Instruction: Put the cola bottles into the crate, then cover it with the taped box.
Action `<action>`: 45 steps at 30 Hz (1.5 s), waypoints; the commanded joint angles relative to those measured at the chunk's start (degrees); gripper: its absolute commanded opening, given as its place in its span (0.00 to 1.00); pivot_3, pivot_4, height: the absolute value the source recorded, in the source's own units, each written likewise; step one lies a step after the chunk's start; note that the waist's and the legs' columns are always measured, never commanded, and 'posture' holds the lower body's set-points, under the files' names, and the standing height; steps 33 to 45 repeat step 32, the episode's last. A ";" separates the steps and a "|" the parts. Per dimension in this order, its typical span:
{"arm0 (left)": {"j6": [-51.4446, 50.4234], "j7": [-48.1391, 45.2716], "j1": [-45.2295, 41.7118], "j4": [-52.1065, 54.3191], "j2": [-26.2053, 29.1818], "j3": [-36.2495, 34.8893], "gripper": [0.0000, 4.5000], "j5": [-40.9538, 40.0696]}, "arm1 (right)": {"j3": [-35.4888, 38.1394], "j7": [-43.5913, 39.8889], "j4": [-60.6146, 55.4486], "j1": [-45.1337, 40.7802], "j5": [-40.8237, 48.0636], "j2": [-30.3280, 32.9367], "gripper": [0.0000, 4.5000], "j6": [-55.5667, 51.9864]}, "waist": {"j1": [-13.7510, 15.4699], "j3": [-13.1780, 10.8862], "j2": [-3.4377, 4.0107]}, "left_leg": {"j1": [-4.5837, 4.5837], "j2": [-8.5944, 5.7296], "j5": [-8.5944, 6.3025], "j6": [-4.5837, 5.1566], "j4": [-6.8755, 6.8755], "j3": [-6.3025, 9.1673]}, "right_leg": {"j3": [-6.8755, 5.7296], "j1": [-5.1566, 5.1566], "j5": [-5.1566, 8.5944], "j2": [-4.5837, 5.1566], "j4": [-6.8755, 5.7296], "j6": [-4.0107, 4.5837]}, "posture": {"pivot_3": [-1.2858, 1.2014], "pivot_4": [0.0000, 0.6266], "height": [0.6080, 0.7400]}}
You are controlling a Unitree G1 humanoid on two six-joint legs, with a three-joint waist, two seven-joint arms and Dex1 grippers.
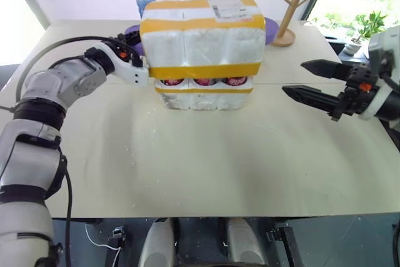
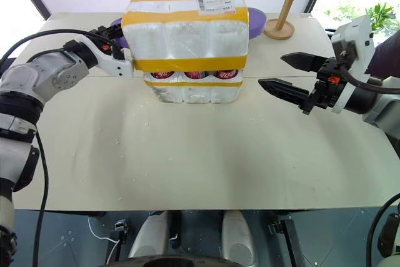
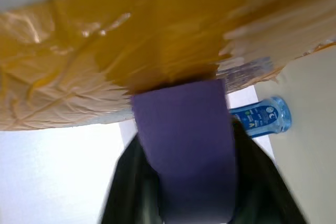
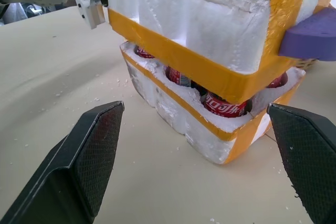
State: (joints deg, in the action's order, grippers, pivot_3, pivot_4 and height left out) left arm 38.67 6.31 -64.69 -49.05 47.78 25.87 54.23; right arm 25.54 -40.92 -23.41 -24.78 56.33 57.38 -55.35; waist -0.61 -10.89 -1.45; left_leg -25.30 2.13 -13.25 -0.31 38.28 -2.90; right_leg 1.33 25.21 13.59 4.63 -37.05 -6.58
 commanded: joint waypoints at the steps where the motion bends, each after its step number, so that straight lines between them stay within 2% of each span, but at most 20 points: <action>1: 1.29 1.72 0.21 2.92 2.97 0.03 0.72 1.00 | 0.77 -0.31 -0.44 -0.62 -0.34 0.90 1.00 1.31 | -0.06 0.00 0.00 | 0.00 0.00 0.00 0.00 0.00 0.00 | 0.00 0.00 0.00 0.00 0.00 0.00 | 0.52 0.24 1.00; 2: 2.32 2.79 0.98 3.89 4.10 -0.03 0.82 1.26 | 0.70 -0.29 -0.34 -0.73 -0.36 0.86 1.00 1.34 | -0.04 0.00 0.00 | 0.00 0.00 0.00 0.00 -0.01 0.00 | 0.00 0.01 0.00 0.00 0.00 0.00 | 0.52 0.24 1.00; 9: 8.99 9.00 11.22 11.58 14.21 -4.02 0.82 -0.64 | 0.08 -0.20 0.07 -0.61 -0.66 0.12 1.00 1.56 | -0.09 0.00 0.00 | 0.01 0.04 0.00 0.00 -0.04 -0.02 | 0.00 0.03 0.00 0.02 -0.01 0.00 | 0.52 0.24 1.00; 11: 11.47 8.59 14.59 12.81 16.78 -5.29 0.82 -2.72 | -0.14 -0.26 0.25 -0.67 -0.75 -0.02 1.00 1.66 | -0.05 0.00 0.00 | 0.00 0.03 0.00 0.00 -0.03 -0.03 | 0.00 0.03 0.00 0.04 0.00 0.00 | 0.52 0.24 1.00; 12: 13.55 5.93 16.91 12.35 17.76 -6.31 0.82 -6.83 | -0.27 -0.26 0.32 -0.69 -0.79 -0.09 1.00 1.75 | -0.03 0.00 0.00 | 0.00 0.04 0.00 0.00 -0.03 -0.04 | 0.01 0.03 0.00 0.05 0.02 0.00 | 0.52 0.24 1.00; 14: 13.25 -9.20 23.64 11.45 17.34 -9.02 0.82 -27.76 | -0.50 -0.41 0.58 -0.67 -0.92 -0.21 1.00 1.96 | 0.01 0.02 0.04 | 0.00 0.04 0.00 0.00 -0.03 -0.06 | 0.01 0.02 0.00 0.06 0.02 0.01 | 0.52 0.24 1.00; 15: 9.00 -18.30 27.20 13.14 16.34 -10.99 0.82 -39.46 | -0.62 -0.53 0.74 -0.63 -1.03 -0.24 1.00 2.09 | 0.01 0.04 0.07 | 0.02 0.06 0.00 0.00 -0.03 -0.06 | 0.00 0.02 0.01 0.07 0.00 0.01 | 0.52 0.24 1.00; 17: -9.61 -35.33 32.77 20.99 13.86 -17.12 0.82 -61.58 | -1.14 -1.14 1.13 -0.36 -1.75 -0.05 1.00 2.69 | 0.01 0.06 0.11 | 0.05 0.16 0.00 0.00 -0.04 -0.10 | 0.01 0.01 0.01 0.08 -0.01 0.03 | 0.52 0.24 1.00; 18: -24.53 -43.84 35.24 26.70 14.44 -19.71 0.82 -73.04 | -1.43 -1.49 1.44 -0.28 -2.20 0.06 1.00 3.05 | 0.03 0.05 0.09 | 0.02 0.29 0.01 -0.03 -0.01 -0.08 | -0.03 0.02 0.01 0.07 -0.02 0.04 | 0.52 0.24 1.00; 19: -33.62 -51.55 37.34 32.23 15.60 -22.90 0.82 -83.66 | -1.78 -1.88 1.95 -0.46 -2.65 0.18 1.00 3.38 | -0.13 0.02 0.01 | 0.00 0.29 0.02 -0.04 0.00 -0.07 | -0.04 0.01 0.00 0.04 -0.01 0.05 | 0.52 0.24 1.00; 21: -53.71 -59.64 38.41 39.03 18.93 -28.26 0.82 -98.44 | -2.31 -2.60 3.08 -0.97 -3.32 0.39 1.00 3.92 | -0.25 -0.02 -0.06 | 0.00 0.32 0.03 -0.06 0.02 -0.07 | -0.04 0.02 0.00 -0.02 -0.01 0.05 | 0.52 0.24 1.00; 23: -62.50 -65.84 37.66 41.78 21.41 -32.97 0.82 -105.14 | -3.16 -3.55 4.35 -1.71 -4.26 0.67 1.00 4.59 | -0.32 -0.03 -0.07 | 0.01 0.29 0.03 -0.06 0.02 -0.02 | -0.04 0.02 0.00 -0.08 -0.01 0.04 | 0.52 0.24 1.00; 26: -72.65 -73.14 36.04 41.21 25.09 -36.84 0.82 -109.57 | -4.63 -4.95 6.35 -3.10 -5.71 0.87 1.00 5.62 | -0.36 0.02 0.01 | 0.06 0.22 0.03 -0.06 0.00 -0.04 | -0.03 0.00 0.01 -0.09 0.00 0.04 | 0.52 0.24 1.00; 30: -77.28 -78.16 33.78 39.60 26.57 -37.96 0.82 -107.96 | -6.24 -6.31 8.41 -4.93 -7.38 0.72 1.00 6.75 | -0.34 0.06 0.11 | 0.20 0.18 0.03 -0.05 -0.07 -0.08 | -0.01 -0.07 0.03 -0.10 0.00 0.06 | 0.52 0.24 1.00; 32: -77.03 -79.18 32.54 38.94 26.48 -37.33 0.82 -105.28 | -6.77 -6.90 9.04 -5.48 -8.08 0.65 1.00 7.32 | -0.34 0.06 0.11 | 0.21 0.20 0.03 -0.05 -0.07 -0.07 | -0.02 -0.08 0.04 -0.14 0.00 0.08 | 0.52 0.24 1.00; 45: -77.03 -79.18 32.54 38.94 26.48 -37.33 0.82 -105.28 | -6.77 -6.90 9.04 -5.48 -8.08 0.65 1.00 7.32 | -0.34 0.06 0.11 | 0.21 0.20 0.03 -0.05 -0.07 -0.07 | -0.02 -0.08 0.04 -0.14 0.00 0.08 | 0.52 0.24 1.00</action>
